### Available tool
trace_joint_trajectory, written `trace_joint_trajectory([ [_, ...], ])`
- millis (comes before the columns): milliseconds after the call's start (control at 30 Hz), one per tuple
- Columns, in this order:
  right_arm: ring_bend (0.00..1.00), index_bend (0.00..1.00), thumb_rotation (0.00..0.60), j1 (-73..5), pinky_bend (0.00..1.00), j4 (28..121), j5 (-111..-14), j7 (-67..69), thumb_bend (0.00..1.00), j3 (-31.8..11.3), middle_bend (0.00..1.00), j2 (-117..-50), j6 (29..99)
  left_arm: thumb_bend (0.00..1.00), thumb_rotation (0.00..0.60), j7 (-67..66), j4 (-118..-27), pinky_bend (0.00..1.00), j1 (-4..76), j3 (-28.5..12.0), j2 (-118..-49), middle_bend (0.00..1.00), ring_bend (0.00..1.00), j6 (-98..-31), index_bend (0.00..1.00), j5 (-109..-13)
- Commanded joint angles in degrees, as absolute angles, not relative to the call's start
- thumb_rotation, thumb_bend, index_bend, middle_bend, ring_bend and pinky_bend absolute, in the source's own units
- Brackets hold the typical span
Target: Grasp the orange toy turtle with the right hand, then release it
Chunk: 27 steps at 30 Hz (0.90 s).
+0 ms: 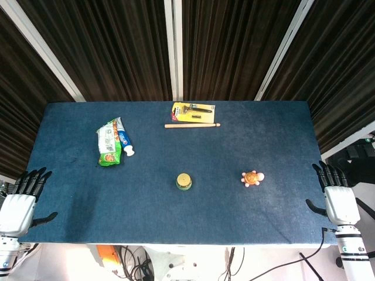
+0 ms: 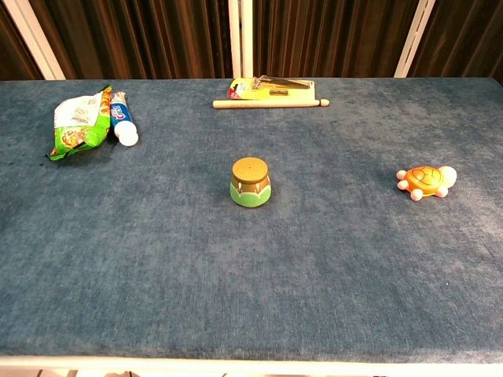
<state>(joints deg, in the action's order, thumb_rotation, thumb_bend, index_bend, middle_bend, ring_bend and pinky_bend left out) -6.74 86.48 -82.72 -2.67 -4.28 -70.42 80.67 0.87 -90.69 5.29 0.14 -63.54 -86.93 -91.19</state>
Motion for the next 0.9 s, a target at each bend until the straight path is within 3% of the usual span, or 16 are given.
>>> trace_joint_trajectory([
  [33, 0.0, 0.0, 0.6, -6.82, 0.0, 86.49, -82.67, -2.73, 0.12, -4.3, 0.0, -70.45, 80.56, 0.0, 0.6, 0.8, -90.51, 0.0, 5.36, -0.08, -63.75, 0.0, 0.0, -87.07, 0.06, -91.14],
  [400, 0.0, 0.0, 0.6, -7.57, 0.0, 86.39, -83.19, -3.09, 0.12, -4.06, 0.0, -70.25, 79.47, 0.0, 0.6, 0.3, -90.26, 0.0, 4.71, 0.31, -64.14, 0.0, 0.0, -87.22, 0.06, -90.8],
  [700, 0.0, 0.0, 0.6, -12.71, 0.0, 88.77, -82.92, -9.85, 0.12, -5.14, 0.0, -69.78, 73.03, 0.0, 0.6, 1.37, -89.38, 0.0, 5.34, -0.07, -64.49, 0.0, 0.0, -86.69, 0.06, -91.0],
  [900, 0.0, 0.0, 0.6, -18.18, 0.0, 87.9, -81.47, -18.76, 0.12, -6.85, 0.01, -74.0, 67.66, 0.0, 0.6, 1.61, -88.95, 0.0, 5.55, 0.27, -64.76, 0.0, 0.0, -86.23, 0.06, -91.44],
])
